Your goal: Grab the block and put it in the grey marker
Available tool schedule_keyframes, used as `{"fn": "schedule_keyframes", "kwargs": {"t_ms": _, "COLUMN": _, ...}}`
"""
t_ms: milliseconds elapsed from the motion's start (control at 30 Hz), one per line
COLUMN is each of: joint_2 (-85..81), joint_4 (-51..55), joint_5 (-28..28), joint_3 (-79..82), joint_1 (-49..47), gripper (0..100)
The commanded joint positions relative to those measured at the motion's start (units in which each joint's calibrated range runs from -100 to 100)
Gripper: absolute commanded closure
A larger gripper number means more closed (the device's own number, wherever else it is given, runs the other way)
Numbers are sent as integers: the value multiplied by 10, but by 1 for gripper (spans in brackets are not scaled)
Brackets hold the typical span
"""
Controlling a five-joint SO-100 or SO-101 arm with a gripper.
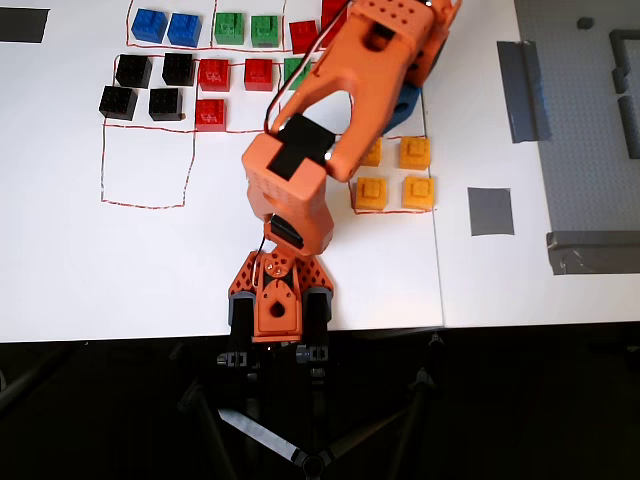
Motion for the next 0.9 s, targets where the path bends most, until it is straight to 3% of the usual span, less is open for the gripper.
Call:
{"fn": "schedule_keyframes", "kwargs": {"t_ms": 0, "joint_2": 10, "joint_4": -20, "joint_5": 31, "joint_3": -88, "joint_1": 84, "gripper": 100}}
{"fn": "schedule_keyframes", "kwargs": {"t_ms": 433, "joint_2": 164, "joint_4": -56, "joint_5": 115, "joint_3": -260, "joint_1": 292, "gripper": 100}}
{"fn": "schedule_keyframes", "kwargs": {"t_ms": 867, "joint_2": 315, "joint_4": -72, "joint_5": 154, "joint_3": -403, "joint_1": 388, "gripper": 100}}
